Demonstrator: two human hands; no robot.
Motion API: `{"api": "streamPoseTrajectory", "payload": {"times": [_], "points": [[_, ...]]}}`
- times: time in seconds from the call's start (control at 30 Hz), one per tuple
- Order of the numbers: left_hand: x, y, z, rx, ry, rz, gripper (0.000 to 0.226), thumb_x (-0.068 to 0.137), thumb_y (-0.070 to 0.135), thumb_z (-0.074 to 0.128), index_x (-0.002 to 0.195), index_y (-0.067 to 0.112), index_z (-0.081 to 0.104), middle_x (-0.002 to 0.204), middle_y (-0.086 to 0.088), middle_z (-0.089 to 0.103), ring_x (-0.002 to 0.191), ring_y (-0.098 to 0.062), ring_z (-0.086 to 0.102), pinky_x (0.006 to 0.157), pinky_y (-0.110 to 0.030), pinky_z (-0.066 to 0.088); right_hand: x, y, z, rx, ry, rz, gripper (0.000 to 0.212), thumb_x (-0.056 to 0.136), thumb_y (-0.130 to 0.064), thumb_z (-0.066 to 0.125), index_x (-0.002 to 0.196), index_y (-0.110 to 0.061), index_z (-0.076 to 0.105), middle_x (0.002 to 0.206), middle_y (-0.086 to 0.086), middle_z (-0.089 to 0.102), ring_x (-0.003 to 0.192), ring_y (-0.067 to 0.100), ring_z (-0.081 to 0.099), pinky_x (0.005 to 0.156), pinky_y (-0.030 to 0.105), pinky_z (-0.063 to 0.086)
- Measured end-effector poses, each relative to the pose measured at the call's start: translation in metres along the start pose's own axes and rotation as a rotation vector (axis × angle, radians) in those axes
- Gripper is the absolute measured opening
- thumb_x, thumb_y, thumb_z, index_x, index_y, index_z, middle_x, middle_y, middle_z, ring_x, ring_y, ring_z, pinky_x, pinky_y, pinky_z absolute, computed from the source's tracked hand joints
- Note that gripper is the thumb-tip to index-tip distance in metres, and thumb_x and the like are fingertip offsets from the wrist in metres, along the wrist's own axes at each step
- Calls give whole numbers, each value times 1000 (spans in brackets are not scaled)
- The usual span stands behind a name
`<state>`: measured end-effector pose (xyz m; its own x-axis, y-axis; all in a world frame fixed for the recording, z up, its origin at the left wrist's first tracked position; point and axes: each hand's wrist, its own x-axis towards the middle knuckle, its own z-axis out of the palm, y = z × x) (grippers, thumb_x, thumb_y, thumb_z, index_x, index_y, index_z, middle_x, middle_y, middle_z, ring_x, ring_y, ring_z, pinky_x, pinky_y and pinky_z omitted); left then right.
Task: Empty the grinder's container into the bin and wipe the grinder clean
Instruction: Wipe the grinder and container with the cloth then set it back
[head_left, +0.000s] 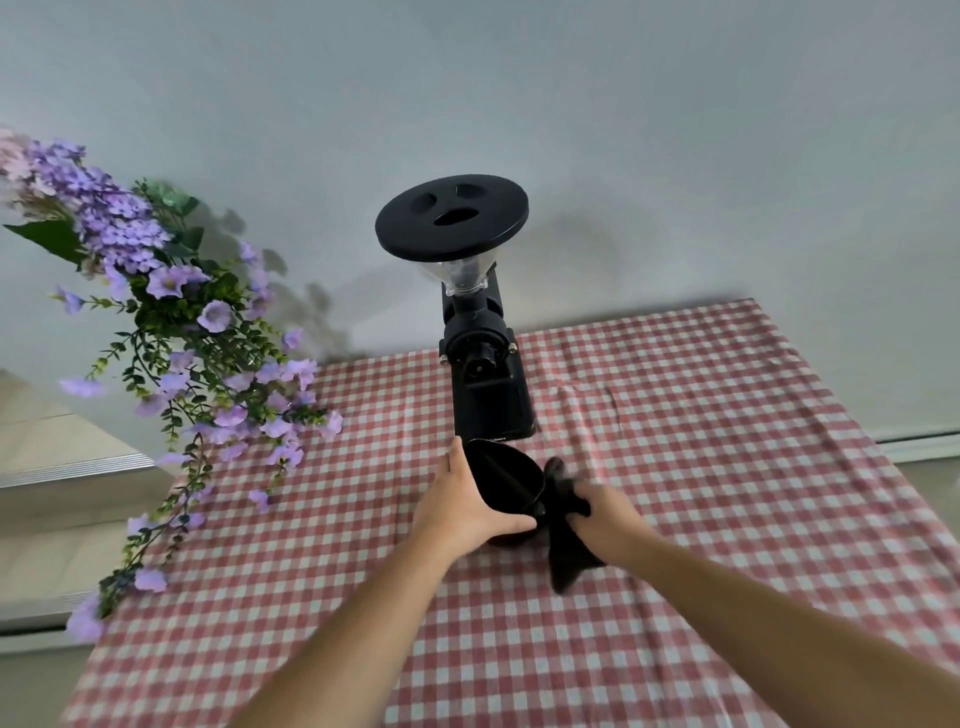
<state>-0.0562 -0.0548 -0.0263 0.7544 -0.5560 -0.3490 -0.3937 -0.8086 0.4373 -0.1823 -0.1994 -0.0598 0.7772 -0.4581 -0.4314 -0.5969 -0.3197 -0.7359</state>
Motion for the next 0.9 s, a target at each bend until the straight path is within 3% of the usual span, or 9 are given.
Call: {"api": "streamPoseTrajectory", "payload": {"times": [0.13,0.23,0.37,0.43,0.53,0.63,0.7,0.8,0.9], "points": [[2,-3,-15,-30,-91,3,134,44,67,84,151,33,9,157,-2,22,135,-28,40,102,-47,47,9,-19,-16,131,219,-113,25,94,-8,44,115,-16,56,88,-8,60,80,8,59,58,15,43],[-3,8,-4,10,-8,-89,135,50,78,75,152,31,0,155,-9,20,133,-31,42,97,-42,48,7,-23,-4,36,105,-172,29,94,-7,44,118,-17,57,98,-3,61,85,13,61,59,16,44],[-4,11,6,22,30,-53,134,54,71,78,151,31,-5,153,-11,18,131,-30,43,94,-37,49,3,-7,-2,-98,-55,-3,29,90,-5,42,114,-9,58,87,1,61,75,13,59,57,20,47],[1,8,0,31,-42,35,134,54,65,82,151,34,-5,156,-5,14,134,-29,40,96,-38,46,5,-7,-15,-121,-63,13,33,88,-2,41,114,-10,60,85,1,62,75,15,60,56,20,45],[6,3,-12,46,-178,158,135,55,56,86,152,39,-6,159,12,-2,141,-27,31,105,-40,42,10,-17,-28,6,118,-34,36,91,-4,42,123,-14,55,85,-4,59,73,10,58,51,15,41],[4,-2,-11,1,-165,168,137,55,54,87,151,42,-10,158,18,-13,145,-26,24,108,-42,41,8,-25,-20,32,160,-130,26,93,-6,42,111,-19,56,92,1,62,73,8,58,50,13,42],[-2,-4,-4,-1,-83,132,138,50,61,84,148,45,-11,158,15,-8,143,-26,28,103,-41,41,2,-22,-7,-57,54,-93,32,93,-5,40,117,-18,55,98,4,62,73,11,59,51,15,43],[-6,-5,6,-12,21,111,136,45,65,84,145,44,-6,155,8,5,134,-23,37,93,-34,45,-2,-10,-6,-187,-110,51,36,90,-3,39,122,-11,54,87,1,58,71,13,58,49,17,41],[-1,-7,-2,-29,-15,148,129,47,55,89,144,38,6,152,4,17,129,-20,40,91,-30,44,6,-15,-27,-134,-63,41,36,88,-1,39,117,-10,59,83,0,60,74,16,61,52,17,43]]}}
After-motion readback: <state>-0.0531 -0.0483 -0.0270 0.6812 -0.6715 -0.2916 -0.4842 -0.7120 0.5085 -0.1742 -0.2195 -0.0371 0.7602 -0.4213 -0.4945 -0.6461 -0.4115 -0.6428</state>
